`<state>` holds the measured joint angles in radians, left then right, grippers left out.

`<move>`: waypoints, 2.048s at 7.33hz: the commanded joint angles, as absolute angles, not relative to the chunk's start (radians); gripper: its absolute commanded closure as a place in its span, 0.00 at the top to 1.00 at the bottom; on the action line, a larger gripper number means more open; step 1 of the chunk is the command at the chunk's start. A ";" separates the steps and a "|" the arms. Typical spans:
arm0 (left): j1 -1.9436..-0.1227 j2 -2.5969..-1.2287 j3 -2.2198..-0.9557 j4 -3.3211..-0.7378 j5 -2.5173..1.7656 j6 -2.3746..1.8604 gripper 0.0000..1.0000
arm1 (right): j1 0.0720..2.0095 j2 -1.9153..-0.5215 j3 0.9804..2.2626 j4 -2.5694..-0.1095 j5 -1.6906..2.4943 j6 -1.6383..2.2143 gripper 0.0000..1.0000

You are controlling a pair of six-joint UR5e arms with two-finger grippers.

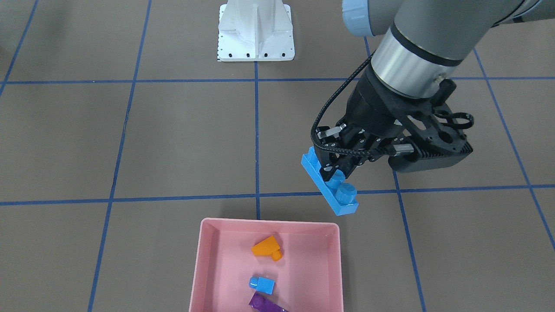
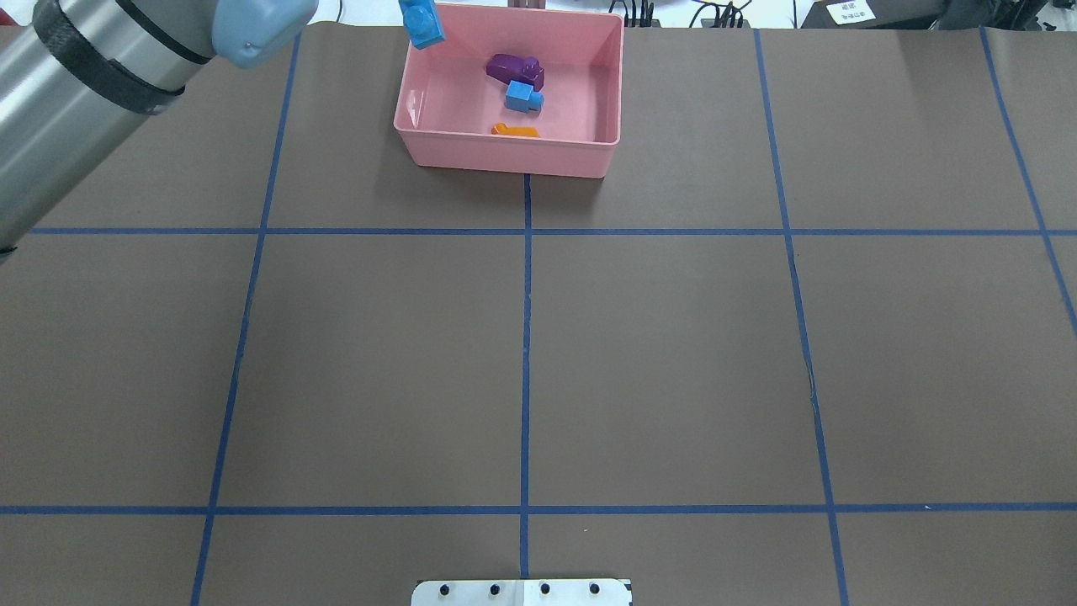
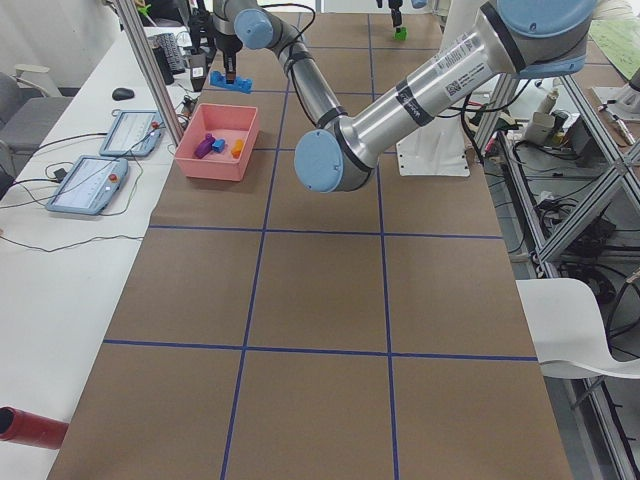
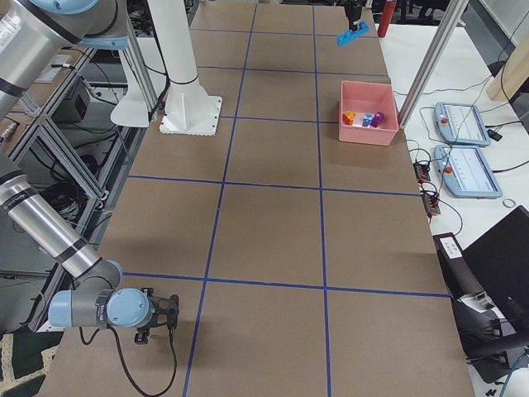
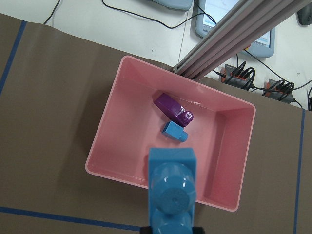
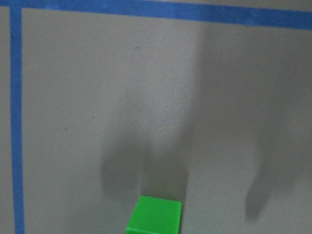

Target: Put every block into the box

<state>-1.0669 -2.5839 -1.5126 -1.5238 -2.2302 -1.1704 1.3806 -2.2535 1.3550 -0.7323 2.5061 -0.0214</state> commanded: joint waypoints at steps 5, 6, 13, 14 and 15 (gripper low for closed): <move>-1.065 -2.580 -1.520 -1.523 -2.229 -1.170 0.00 | 1.381 -2.243 1.324 -0.733 2.595 0.041 0.00; -1.060 -2.583 -1.510 -1.523 -2.230 -1.183 0.00 | 1.381 -2.241 1.325 -0.730 2.595 0.041 0.00; -0.841 -2.749 -0.997 -2.002 -1.723 -1.523 0.01 | 1.391 -2.264 1.422 -0.730 2.715 0.052 0.00; -0.839 -2.750 -0.961 -2.041 -1.723 -1.529 0.85 | 1.394 -2.266 1.433 -0.730 2.736 0.063 0.00; -0.830 -2.752 -0.957 -2.043 -1.720 -1.537 1.00 | 1.394 -2.270 1.445 -0.732 2.737 0.066 0.00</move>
